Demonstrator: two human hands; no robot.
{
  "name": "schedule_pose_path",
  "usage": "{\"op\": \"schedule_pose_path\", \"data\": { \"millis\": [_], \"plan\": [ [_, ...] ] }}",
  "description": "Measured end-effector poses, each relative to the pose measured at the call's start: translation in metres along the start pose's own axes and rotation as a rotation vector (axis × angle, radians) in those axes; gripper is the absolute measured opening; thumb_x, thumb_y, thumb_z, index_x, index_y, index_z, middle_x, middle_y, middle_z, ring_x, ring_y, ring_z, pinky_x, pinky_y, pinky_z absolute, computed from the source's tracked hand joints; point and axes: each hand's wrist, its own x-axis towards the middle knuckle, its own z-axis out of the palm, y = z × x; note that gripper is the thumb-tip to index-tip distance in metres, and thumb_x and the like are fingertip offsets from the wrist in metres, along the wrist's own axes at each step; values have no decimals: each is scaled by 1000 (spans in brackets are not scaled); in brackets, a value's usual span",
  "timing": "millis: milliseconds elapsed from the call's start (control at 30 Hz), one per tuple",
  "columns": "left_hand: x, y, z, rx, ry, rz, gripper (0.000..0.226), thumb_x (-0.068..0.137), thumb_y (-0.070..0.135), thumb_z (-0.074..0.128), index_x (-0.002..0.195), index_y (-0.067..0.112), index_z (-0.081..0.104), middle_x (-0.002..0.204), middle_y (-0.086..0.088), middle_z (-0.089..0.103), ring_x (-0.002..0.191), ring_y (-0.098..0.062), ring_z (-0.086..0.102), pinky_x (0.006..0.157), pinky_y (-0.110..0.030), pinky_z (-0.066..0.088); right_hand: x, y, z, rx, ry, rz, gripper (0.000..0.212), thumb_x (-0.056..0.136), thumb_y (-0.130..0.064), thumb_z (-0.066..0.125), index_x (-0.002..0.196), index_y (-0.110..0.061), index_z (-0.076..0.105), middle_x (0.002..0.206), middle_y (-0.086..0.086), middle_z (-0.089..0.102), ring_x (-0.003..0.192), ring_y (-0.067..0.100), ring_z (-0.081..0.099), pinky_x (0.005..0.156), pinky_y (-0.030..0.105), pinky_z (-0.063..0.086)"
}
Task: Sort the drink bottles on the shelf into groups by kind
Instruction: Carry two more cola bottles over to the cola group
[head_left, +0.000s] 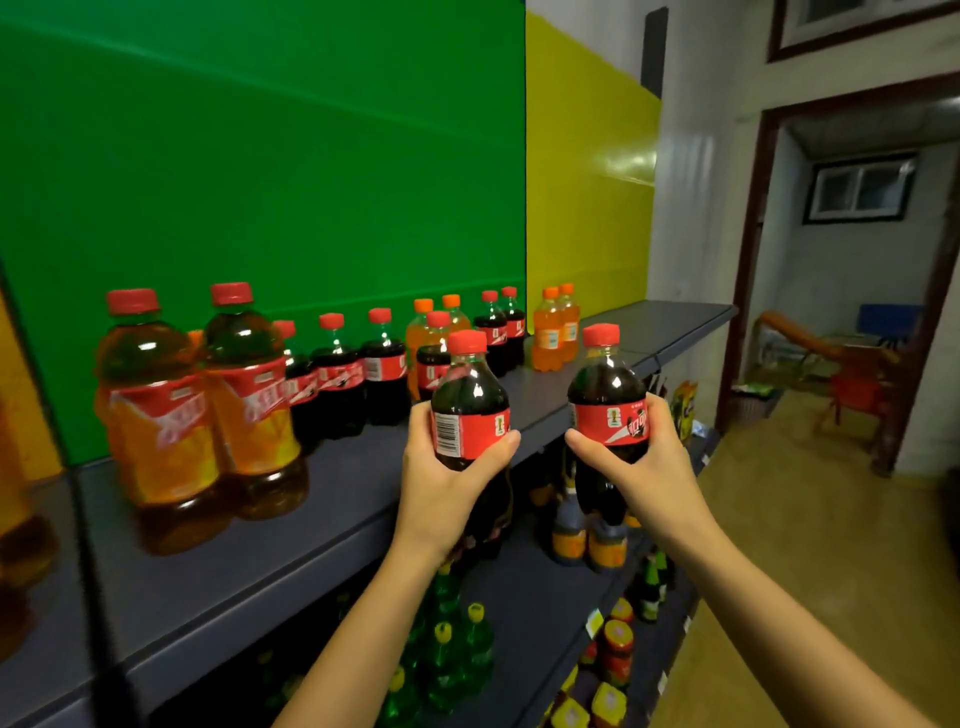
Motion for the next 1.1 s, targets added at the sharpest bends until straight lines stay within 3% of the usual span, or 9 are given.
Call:
{"op": "schedule_pose_path", "data": {
  "millis": [133,433,533,700,800,900,967,1100],
  "plan": [
    [40,-19,26,24,20,30,58,64,25,79,115,19,51,101,4,63,86,-1,63,70,-12,49,53,23,-4,37,-4,-19,74,61,-45,73,125,-24,41,104,-12,60,93,1,60,74,22,51],
    [79,-38,38,164,184,106,56,56,42,74,105,29,51,96,17,65,87,1,63,71,-11,48,130,65,21,185,-177,-63,73,60,-45,71,123,-26,42,103,-15,59,88,-9,59,73,16,50],
    [85,-40,31,240,295,134,56,57,41,75,107,31,51,100,14,65,93,-2,63,74,-13,48,154,74,43,240,-293,-89,66,66,-36,74,123,-26,42,104,-17,58,88,-12,58,72,6,46],
    [85,-40,8,363,497,150,62,55,44,73,110,29,51,103,11,64,93,2,62,74,-11,48,186,89,84,303,-414,-117,62,72,-23,76,120,-28,38,101,-21,55,84,-21,54,71,1,43],
    [82,-43,-4,421,592,121,62,52,47,73,108,32,50,102,12,62,89,4,62,72,-9,48,196,99,106,333,-474,-96,65,72,-23,76,125,-25,37,104,-22,53,94,-11,55,79,11,42],
    [79,-50,-14,476,644,82,72,50,48,74,113,24,48,106,6,61,92,1,62,73,-11,49,201,106,125,375,-536,-60,70,76,-24,73,131,-22,32,111,-14,53,107,8,53,91,23,39],
    [78,-52,-18,512,652,58,76,50,47,76,114,21,46,107,5,61,92,1,62,74,-11,49,203,108,135,400,-562,-49,74,78,-25,71,137,-18,27,122,-6,51,113,11,50,94,26,38],
    [80,-56,-20,578,654,3,70,54,42,85,108,33,42,107,9,58,89,7,59,73,-9,48,204,108,151,434,-620,-57,70,83,-22,65,140,-17,24,126,-3,49,116,10,49,93,22,37]
  ]
}}
